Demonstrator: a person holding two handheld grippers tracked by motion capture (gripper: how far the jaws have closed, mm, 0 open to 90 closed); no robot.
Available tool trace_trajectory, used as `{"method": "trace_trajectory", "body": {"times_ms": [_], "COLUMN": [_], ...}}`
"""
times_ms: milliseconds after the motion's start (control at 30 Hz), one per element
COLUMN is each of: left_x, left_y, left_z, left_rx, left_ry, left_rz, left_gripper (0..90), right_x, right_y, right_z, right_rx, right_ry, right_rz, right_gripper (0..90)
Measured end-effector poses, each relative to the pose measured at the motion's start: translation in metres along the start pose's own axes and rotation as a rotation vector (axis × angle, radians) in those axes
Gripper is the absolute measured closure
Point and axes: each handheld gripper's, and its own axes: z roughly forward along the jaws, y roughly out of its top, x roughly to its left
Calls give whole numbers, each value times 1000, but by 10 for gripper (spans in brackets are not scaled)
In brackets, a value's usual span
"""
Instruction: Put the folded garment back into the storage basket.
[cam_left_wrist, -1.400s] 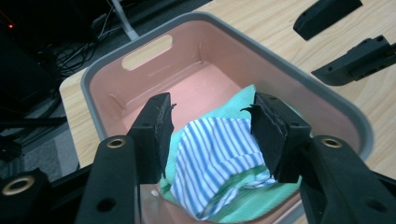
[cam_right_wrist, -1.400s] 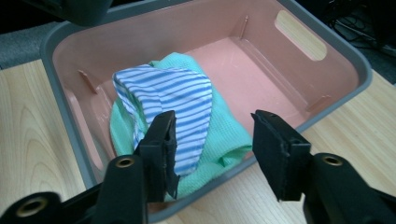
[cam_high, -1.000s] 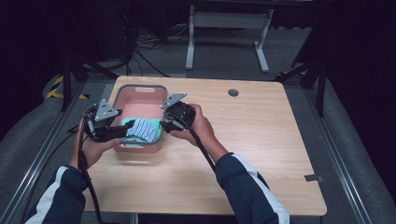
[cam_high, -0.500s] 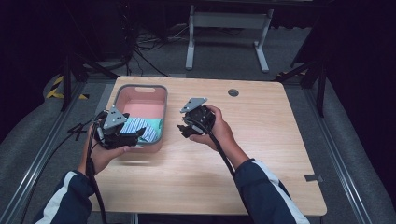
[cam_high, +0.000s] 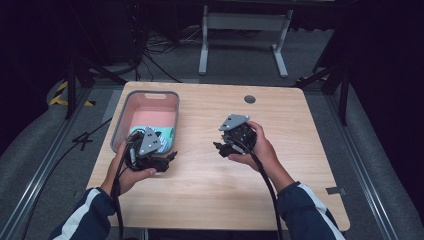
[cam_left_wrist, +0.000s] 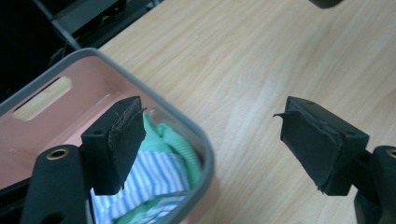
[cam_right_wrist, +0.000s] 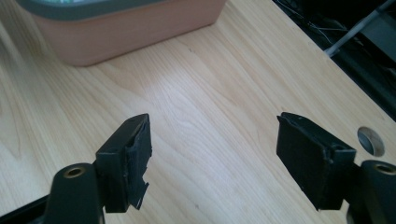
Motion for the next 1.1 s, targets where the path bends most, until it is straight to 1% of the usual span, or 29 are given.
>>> {"method": "trace_trajectory", "body": {"times_ms": [33,100,133,167,200,233,267,333,367,500,567,633,700,733,767,833,867,900,1000,1033,1067,1100], "left_x": [-3,-8,-10,-13,-17,-19,-22,-28,-31,-42,-45,-48,-50,-52,-54,-57,-59,-60,-65,-65,-66,-67], "left_y": [0,0,0,1,1,1,2,2,2,2,1,-1,-2,-4,-5,-7,-9,-10,-14,-14,-15,-17], "left_z": [2,5,6,7,8,9,10,12,13,18,21,24,26,29,31,35,38,40,47,47,50,52], "left_rx": [2,3,7,11,13,18,19,8,11,13,19,24,18,15,25,28,24,35,50,50,61,66], "left_ry": [-5,-25,-27,-38,-50,-61,-64,-71,-80,-93,-100,-112,-118,-134,-145,-162,-170,-185,-200,-200,-199,-198], "left_rz": [5,-2,8,15,14,27,35,39,50,103,123,134,134,140,141,160,155,155,161,161,172,175], "left_gripper": [203,199,199,201,203,204,203,203,206,214,215,220,217,217,216,208,202,202,198,198,198,198], "right_x": [-1,-3,-4,-5,-6,-7,-8,-9,-10,-13,-14,-15,-15,-16,-17,-18,-18,-18,-18,-18,-19,-19], "right_y": [-4,-11,-15,-19,-24,-27,-32,-40,-43,-60,-68,-76,-79,-82,-88,-96,-100,-104,-115,-115,-124,-127], "right_z": [-2,-6,-8,-10,-12,-14,-16,-20,-21,-27,-30,-32,-34,-35,-36,-39,-40,-41,-43,-43,-45,-45], "right_rx": [3,10,11,11,18,20,25,31,33,43,47,46,52,53,55,54,54,57,59,59,59,59], "right_ry": [1,-12,-14,-15,-19,-24,-32,-34,-37,-50,-52,-55,-58,-62,-64,-62,-62,-64,-68,-68,-59,-62], "right_rz": [-1,-2,1,5,3,-1,2,10,9,22,29,38,40,43,45,50,55,57,62,62,73,69], "right_gripper": [277,276,275,276,273,271,271,271,271,271,271,271,271,271,271,271,272,272,272,272,272,273]}}
